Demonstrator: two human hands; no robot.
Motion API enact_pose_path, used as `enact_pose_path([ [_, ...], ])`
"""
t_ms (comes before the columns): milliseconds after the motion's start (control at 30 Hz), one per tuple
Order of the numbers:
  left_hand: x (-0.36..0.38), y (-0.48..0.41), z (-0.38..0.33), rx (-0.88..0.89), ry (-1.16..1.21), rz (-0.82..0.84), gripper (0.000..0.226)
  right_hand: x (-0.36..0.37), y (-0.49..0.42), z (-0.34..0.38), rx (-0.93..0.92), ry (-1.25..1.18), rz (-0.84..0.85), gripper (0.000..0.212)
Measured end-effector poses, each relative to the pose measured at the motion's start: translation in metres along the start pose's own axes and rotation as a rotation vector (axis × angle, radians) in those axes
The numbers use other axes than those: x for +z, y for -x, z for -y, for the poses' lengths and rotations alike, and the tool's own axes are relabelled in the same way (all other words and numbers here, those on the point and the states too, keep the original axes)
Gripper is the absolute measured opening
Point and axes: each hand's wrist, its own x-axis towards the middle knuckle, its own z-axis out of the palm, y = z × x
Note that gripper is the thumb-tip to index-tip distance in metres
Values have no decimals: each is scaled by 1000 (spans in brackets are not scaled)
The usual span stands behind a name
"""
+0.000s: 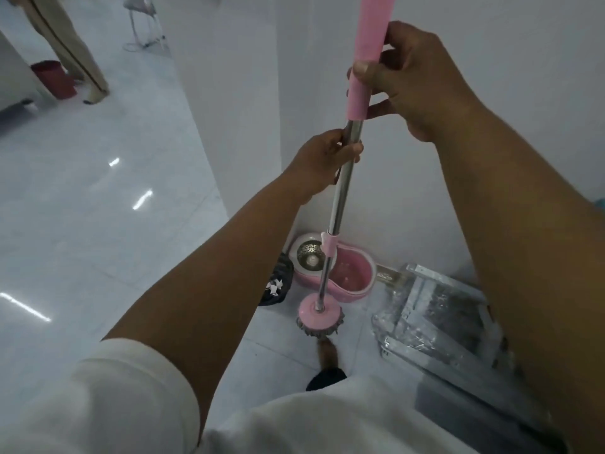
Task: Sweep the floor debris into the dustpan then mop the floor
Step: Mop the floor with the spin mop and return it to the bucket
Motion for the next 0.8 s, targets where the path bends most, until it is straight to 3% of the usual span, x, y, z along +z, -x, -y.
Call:
enact_pose_path([
  [233,1,-91,1,6,-29,-30,17,-19,-76,-39,-67,45,-30,42],
  [367,4,-140,10,-14,-50,-61,26,-25,-119,-68,-69,34,-6,43],
  [800,1,-228,87,-134,-72,-112,32,3,-200,-155,32,-19,105,42],
])
